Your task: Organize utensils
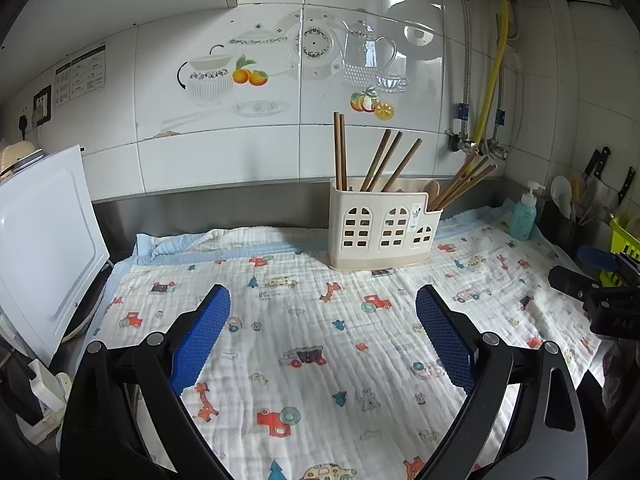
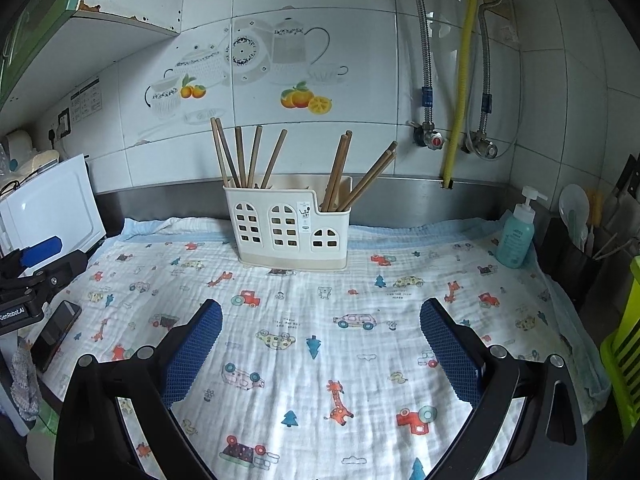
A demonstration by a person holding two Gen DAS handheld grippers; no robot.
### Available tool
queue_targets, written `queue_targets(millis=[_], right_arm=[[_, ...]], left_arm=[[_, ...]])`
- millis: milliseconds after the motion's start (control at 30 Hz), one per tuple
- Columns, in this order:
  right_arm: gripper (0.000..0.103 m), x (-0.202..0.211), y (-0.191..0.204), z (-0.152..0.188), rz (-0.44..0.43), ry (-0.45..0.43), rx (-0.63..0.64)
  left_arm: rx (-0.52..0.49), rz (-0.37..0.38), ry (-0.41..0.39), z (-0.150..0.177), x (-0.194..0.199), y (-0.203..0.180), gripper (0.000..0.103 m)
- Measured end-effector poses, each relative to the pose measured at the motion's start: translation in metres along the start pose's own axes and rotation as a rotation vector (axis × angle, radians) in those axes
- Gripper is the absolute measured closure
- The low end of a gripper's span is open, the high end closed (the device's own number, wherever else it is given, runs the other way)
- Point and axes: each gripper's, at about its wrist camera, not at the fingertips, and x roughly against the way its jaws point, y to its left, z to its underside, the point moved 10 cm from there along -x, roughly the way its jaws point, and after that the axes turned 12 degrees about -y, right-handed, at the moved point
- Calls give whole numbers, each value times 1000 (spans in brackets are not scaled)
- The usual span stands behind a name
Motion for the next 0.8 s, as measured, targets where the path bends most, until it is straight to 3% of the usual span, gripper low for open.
queue_targets(millis=[800], right_arm=[[7,-1,-3,3,-2,8,-4]], left_arm=[[-10,11,18,5,-3,-7,10]])
